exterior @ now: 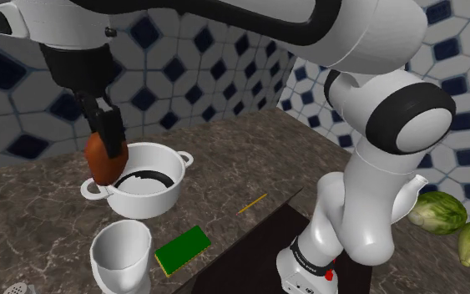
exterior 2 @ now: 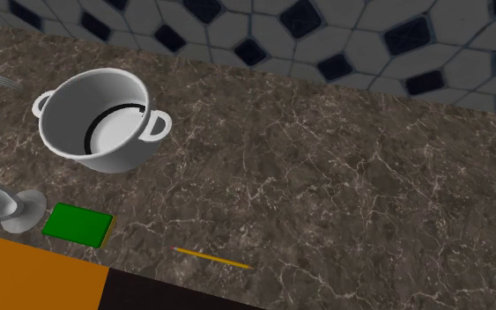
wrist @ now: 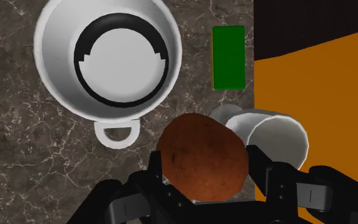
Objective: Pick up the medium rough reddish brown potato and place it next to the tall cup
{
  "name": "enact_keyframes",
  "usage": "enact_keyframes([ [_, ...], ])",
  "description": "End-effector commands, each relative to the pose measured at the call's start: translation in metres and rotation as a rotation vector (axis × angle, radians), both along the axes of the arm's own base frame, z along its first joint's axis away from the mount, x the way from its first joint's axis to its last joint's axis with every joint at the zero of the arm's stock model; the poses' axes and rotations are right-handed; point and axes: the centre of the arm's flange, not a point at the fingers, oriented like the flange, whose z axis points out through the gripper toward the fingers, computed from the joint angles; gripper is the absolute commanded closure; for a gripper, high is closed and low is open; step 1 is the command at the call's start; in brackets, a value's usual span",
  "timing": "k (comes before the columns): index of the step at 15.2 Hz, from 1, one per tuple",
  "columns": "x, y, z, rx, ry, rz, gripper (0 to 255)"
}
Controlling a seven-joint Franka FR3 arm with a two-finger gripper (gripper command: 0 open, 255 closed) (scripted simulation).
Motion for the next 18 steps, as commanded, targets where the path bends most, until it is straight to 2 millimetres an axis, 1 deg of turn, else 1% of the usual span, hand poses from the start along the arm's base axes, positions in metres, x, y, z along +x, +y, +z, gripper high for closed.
enact_keyframes([
  [1, -0.007, 0.029, -0.005, 0.000, 0.000, -0.001, 255],
  [4, -0.018, 0.069, -0.005, 0.000, 0.000, -0.001, 255],
  [18, -0.018, 0.069, -0.079, 0.000, 0.000, -0.001, 255],
])
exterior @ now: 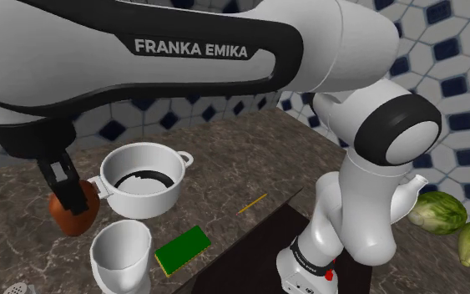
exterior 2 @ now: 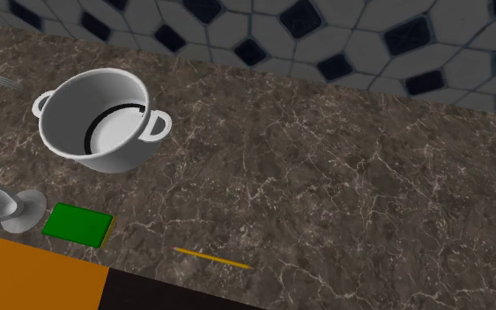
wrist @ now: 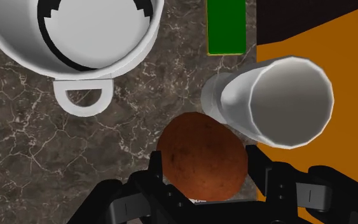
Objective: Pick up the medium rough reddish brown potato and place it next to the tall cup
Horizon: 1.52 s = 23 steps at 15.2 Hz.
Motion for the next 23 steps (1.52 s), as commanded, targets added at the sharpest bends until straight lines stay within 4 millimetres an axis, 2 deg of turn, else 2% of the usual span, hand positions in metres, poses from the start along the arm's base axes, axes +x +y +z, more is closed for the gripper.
enact_keyframes([
  [1, -0.001, -0.001, -0.010, 0.001, -0.001, 0.000, 255],
  [23, -0.001, -0.001, -0.127, 0.001, -0.001, 0.000, 255],
])
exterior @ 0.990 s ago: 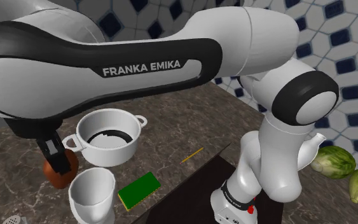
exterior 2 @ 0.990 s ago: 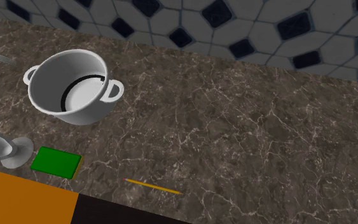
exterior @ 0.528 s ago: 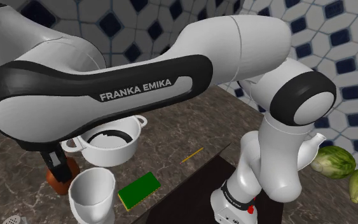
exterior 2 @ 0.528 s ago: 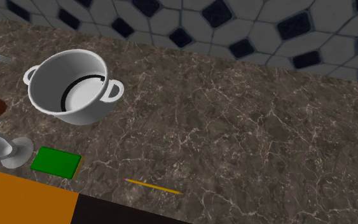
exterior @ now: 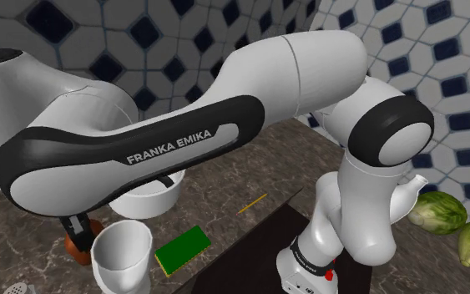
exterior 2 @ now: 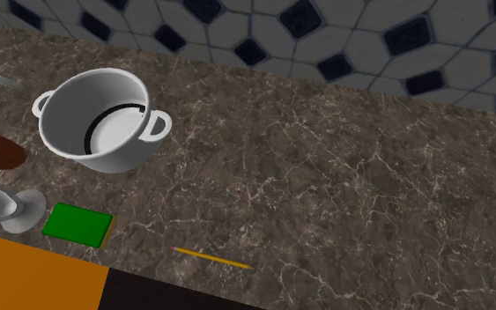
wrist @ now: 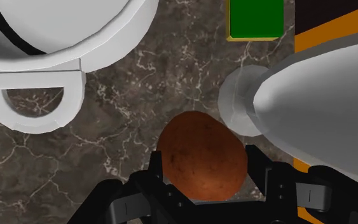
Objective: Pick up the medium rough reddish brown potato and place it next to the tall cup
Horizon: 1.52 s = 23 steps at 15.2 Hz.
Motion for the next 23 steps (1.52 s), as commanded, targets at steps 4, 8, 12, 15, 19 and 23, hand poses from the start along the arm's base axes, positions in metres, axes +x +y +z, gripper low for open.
enact_keyframes([
  [4, -0.001, 0.000, -0.027, 0.000, 0.000, 0.000, 255],
  [8, -0.001, 0.000, -0.048, 0.000, 0.000, 0.000, 255],
  [12, -0.001, 0.000, -0.069, 0.000, 0.000, 0.000, 255],
  [15, -0.001, 0.000, -0.085, 0.000, 0.000, 0.000, 255],
  [19, -0.001, 0.000, -0.085, 0.000, 0.000, 0.000, 255],
  [23, 0.000, 0.002, -0.085, 0.000, 0.000, 0.000, 0],
])
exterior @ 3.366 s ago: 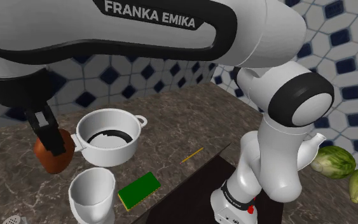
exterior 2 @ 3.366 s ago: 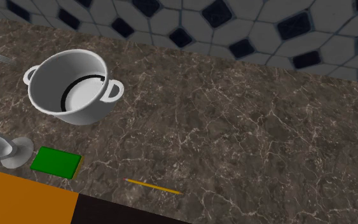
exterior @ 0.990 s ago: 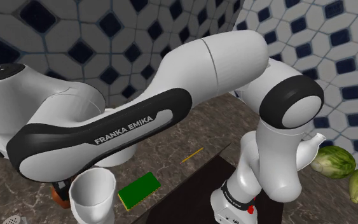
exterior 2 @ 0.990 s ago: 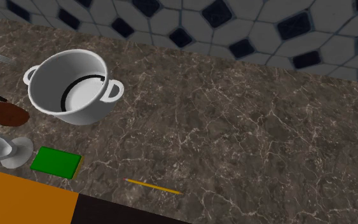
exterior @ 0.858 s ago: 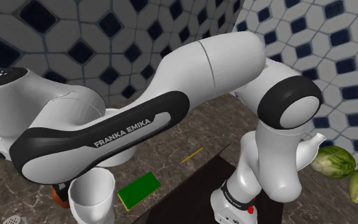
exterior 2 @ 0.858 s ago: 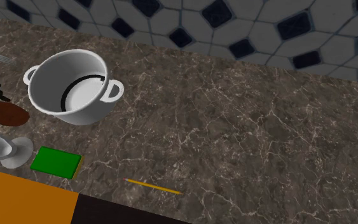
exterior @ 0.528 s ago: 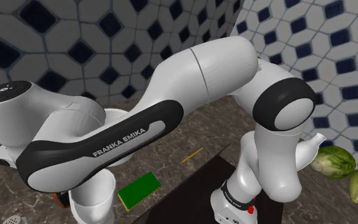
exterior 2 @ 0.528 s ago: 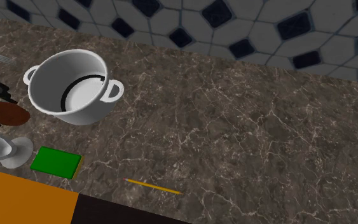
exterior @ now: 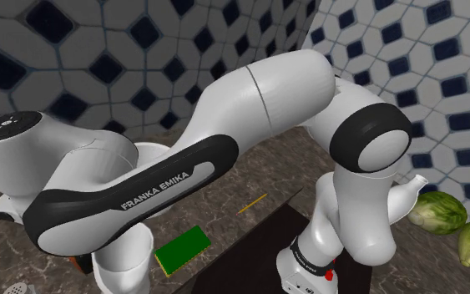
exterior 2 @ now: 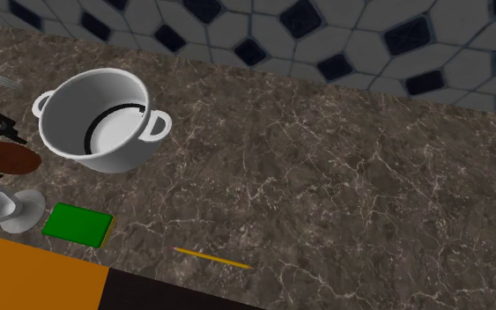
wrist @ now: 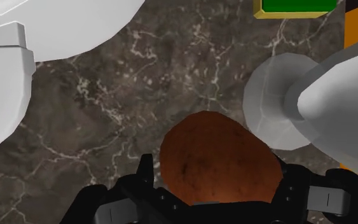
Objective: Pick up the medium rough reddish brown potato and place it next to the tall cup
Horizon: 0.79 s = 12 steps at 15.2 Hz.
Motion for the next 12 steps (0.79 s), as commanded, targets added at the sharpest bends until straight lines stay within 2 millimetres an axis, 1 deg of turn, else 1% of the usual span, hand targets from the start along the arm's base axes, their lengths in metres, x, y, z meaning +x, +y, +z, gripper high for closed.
enact_keyframes([
  [1, -0.001, 0.000, -0.005, -0.006, 0.007, 0.001, 0],
  [5, -0.002, -0.001, -0.005, -0.006, 0.007, 0.001, 0],
  [8, 0.001, 0.003, 0.034, -0.006, 0.007, 0.001, 0],
  [9, 0.002, 0.004, 0.045, -0.006, 0.007, 0.001, 0],
  [12, 0.002, 0.004, 0.045, -0.006, 0.007, 0.001, 0],
])
